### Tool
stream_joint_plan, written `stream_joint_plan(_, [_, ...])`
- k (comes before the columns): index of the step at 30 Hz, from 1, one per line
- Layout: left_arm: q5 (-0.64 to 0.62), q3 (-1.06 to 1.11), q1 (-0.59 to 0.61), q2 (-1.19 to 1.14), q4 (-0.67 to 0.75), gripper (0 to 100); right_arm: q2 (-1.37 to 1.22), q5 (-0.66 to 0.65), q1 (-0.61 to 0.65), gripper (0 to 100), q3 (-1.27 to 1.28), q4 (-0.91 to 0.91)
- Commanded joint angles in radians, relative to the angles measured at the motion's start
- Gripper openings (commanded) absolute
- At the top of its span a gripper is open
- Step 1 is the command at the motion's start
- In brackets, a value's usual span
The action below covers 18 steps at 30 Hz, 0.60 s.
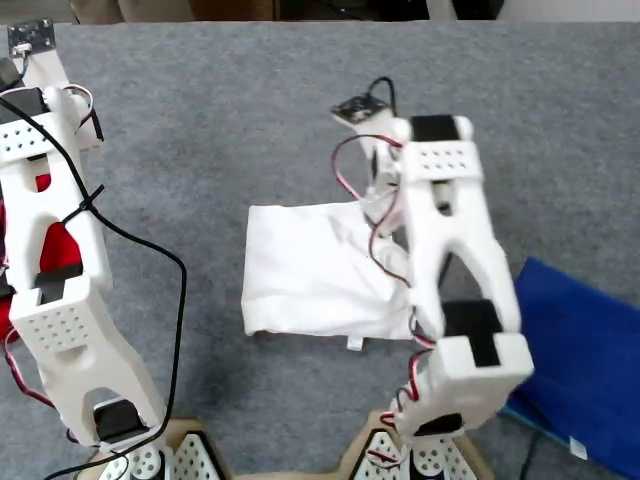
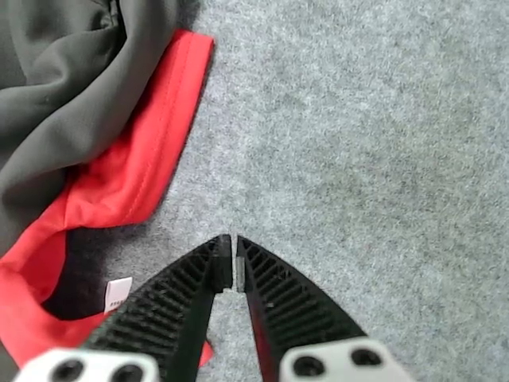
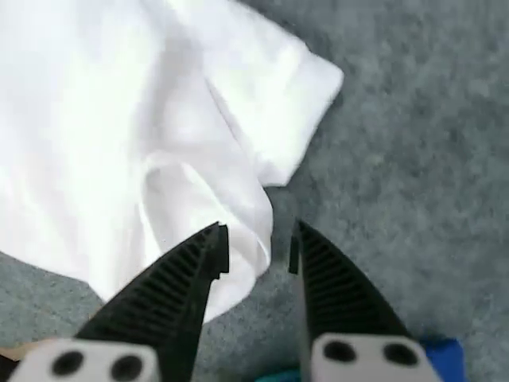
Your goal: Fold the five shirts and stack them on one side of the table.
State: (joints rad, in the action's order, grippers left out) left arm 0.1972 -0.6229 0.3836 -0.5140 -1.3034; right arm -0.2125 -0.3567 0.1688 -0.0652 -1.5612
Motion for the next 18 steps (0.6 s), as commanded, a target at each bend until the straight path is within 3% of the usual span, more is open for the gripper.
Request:
stream_joint_plan(1, [0.011,-0.015,0.009,0.056,0.009,3,-0.048,-0.002,0.041,15.6,-0.087,-0.008])
stream_joint_plan(10, [0.012,-0.017,0.026,0.058,0.015,3,-0.137,-0.141,0.041,15.6,-0.088,-0.002])
stream_joint_plan(18, [0.012,-0.017,0.025,0.058,0.015,3,-0.222,-0.167,0.044,15.5,-0.093,0.058])
